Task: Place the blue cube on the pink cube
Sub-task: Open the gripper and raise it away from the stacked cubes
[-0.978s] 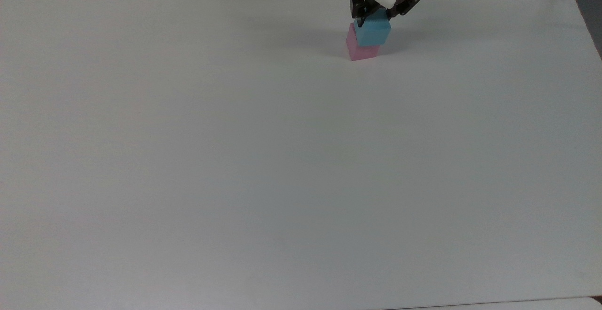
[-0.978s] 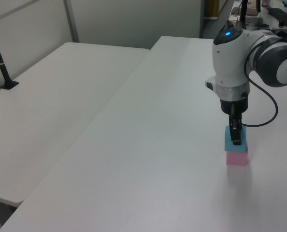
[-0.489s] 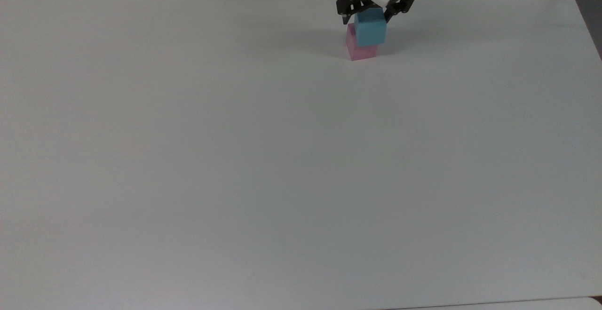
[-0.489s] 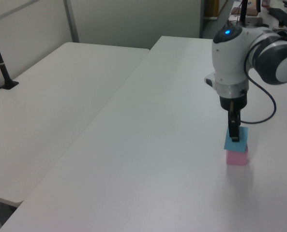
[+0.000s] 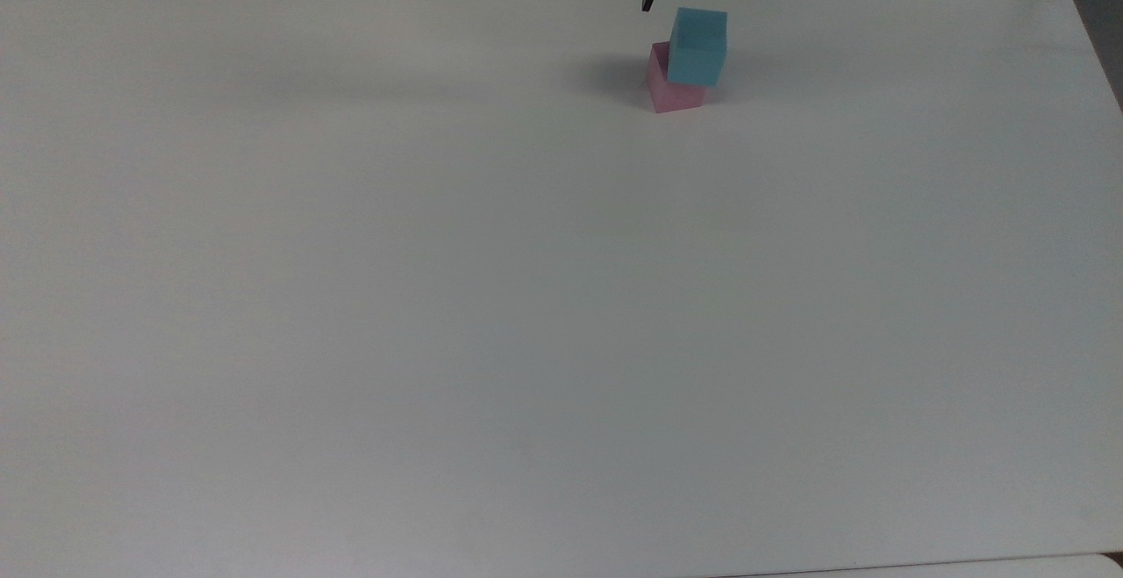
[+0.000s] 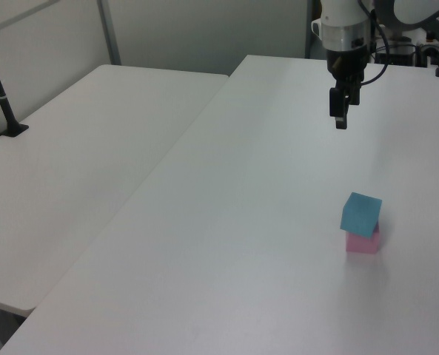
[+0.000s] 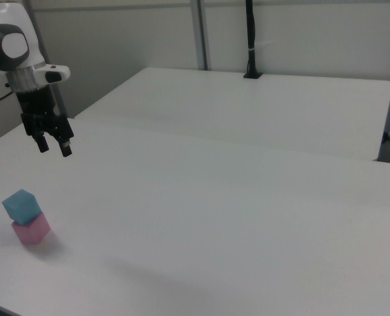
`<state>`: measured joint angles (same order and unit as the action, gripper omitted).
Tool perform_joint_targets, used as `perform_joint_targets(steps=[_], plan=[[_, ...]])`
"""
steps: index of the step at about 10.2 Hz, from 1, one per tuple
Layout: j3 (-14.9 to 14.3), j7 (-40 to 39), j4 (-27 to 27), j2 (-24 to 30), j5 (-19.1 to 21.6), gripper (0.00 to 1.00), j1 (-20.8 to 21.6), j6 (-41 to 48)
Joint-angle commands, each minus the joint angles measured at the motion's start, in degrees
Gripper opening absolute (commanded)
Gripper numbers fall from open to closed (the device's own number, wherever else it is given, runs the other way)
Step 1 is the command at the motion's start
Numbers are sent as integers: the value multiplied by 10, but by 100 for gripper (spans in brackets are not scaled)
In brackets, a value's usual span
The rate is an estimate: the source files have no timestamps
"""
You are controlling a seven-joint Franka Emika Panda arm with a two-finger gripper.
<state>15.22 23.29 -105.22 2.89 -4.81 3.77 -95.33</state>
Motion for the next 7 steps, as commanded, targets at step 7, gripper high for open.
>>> perform_joint_targets(steps=[7], plan=[[-245, -239, 127, 11, -3, 100, 11, 68]])
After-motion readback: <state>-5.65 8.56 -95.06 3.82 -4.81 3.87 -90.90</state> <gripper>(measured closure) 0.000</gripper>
